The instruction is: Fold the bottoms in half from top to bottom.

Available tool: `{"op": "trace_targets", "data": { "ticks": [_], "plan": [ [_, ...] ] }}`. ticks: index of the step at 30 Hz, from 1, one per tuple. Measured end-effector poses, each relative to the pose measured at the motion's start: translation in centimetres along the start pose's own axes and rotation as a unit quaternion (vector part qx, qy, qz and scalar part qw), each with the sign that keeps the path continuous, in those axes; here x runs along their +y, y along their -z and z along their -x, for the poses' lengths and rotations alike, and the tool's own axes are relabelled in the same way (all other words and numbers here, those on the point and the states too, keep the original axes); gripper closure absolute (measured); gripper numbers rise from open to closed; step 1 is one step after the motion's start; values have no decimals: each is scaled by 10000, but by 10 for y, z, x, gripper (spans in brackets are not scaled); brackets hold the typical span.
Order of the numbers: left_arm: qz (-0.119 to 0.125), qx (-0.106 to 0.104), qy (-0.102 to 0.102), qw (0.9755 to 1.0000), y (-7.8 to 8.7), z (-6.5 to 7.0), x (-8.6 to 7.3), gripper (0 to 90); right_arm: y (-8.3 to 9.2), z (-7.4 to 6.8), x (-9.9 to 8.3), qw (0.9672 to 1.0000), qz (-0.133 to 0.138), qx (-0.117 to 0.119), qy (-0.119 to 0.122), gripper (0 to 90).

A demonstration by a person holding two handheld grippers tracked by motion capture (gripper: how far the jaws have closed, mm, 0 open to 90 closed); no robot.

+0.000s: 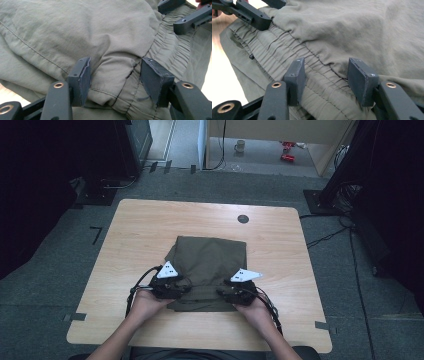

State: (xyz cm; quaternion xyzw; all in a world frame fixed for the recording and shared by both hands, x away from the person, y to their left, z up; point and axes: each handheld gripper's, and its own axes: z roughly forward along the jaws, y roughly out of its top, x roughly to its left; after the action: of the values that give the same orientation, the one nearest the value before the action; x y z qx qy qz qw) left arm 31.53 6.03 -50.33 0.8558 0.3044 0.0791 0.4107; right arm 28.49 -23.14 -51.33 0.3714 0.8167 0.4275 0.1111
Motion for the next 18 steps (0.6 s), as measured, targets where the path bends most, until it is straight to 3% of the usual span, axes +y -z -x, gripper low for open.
{"op": "trace_targets", "data": {
  "ticks": [4, 8, 18],
  "plan": [
    [-2, 78, -12, 10000, 1, -4, 1, 426, -6, 2, 3, 10000, 64, 25, 58, 481],
    [54, -13, 141, 9999, 0, -9, 0, 422, -8, 3, 4, 9999, 96, 21, 33, 481],
    [61, -16, 255, 9997, 4, -8, 4, 408, -3, 4, 7, 9999, 130, 40, -23, 447]
  ]
}}
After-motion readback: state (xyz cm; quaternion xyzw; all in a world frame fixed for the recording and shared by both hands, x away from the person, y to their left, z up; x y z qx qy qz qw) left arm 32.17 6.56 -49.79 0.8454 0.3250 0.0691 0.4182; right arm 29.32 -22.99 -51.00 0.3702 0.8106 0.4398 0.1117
